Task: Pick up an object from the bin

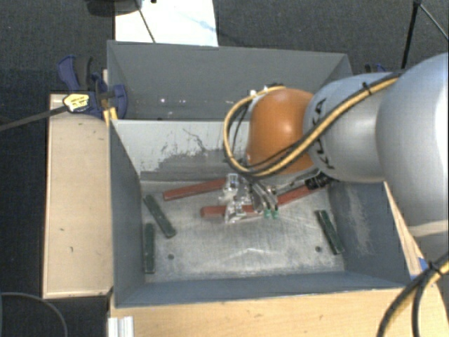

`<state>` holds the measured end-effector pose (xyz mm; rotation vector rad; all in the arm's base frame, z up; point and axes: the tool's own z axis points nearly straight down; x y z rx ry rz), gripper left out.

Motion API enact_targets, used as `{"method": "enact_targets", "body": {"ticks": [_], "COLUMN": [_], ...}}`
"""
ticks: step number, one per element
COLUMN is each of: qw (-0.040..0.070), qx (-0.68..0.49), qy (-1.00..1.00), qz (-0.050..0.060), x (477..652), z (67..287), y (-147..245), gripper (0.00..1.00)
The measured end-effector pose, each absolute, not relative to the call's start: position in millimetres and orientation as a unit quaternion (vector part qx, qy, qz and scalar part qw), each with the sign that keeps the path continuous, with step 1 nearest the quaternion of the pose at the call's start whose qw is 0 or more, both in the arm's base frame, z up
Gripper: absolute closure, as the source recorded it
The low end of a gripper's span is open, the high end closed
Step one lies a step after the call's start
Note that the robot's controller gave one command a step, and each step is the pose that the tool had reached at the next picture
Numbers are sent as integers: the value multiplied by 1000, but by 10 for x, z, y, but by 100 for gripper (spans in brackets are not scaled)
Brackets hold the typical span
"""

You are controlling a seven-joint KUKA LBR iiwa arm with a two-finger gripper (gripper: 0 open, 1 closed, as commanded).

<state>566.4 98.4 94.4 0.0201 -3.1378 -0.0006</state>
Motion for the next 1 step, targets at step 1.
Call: {"method": "enact_targets", "body": {"ticks": [1], "qw": [-2], "qx": [6], "qy": [-1000], "qz": [-1], "x": [5685], "z": [1059], "y": [987], "gripper": [100]}}
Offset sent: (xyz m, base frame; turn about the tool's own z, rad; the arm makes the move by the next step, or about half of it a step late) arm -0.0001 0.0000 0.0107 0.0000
